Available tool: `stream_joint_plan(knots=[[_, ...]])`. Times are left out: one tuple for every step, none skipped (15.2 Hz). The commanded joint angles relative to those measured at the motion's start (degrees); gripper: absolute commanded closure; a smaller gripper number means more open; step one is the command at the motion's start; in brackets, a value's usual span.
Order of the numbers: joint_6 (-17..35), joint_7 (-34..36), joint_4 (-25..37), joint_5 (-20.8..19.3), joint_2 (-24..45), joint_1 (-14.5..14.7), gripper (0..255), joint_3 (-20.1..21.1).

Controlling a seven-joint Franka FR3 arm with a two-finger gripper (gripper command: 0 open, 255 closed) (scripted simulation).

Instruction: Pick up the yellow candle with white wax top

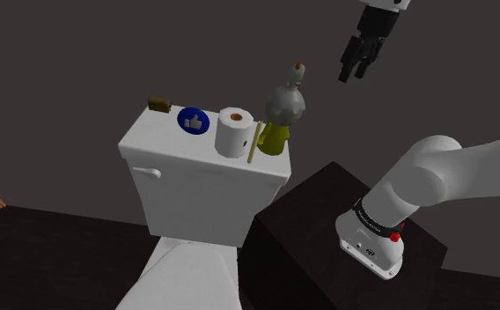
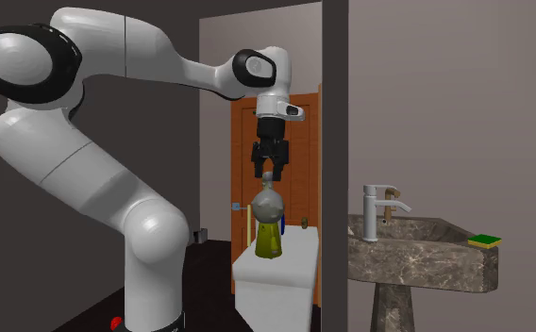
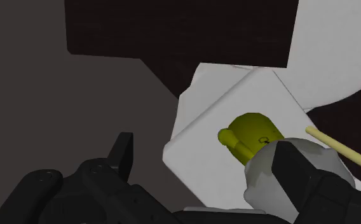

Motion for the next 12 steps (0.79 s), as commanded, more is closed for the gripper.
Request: stream_joint_plan(knots=[[0.0, 0.0, 0.0, 0.0, 0.0, 0.0, 0, 0.0], [1.5, -0.5, 0.3, 0.8, 0.6, 0.9, 0, 0.4], [2.9, -1.1, 0.6, 1.6, 1.3, 1.8, 0, 0.8], [4.3, -1.7, 1.0, 2.3, 1.9, 2.7, 0, 1.1], [5.7, -2.2, 1.4, 3.1, 2.5, 3.6, 0, 1.5], [7.1, -2.8, 1.8, 3.8, 3.2, 4.5, 0, 1.9], [8.4, -3.4, 2.2, 4.5, 3.8, 5.3, 0, 2.3], [9.7, -4.1, 2.6, 5.2, 4.4, 6.2, 0, 2.7], [11.0, -4.7, 3.1, 5.9, 5.0, 7.1, 0, 3.1], [12.3, -5.3, 3.6, 6.6, 5.6, 7.9, 0, 3.5], [13.6, -6.0, 4.1, 7.2, 6.2, 8.8, 0, 3.9], [14.8, -6.6, 4.6, 7.8, 6.8, 9.6, 0, 4.3]])
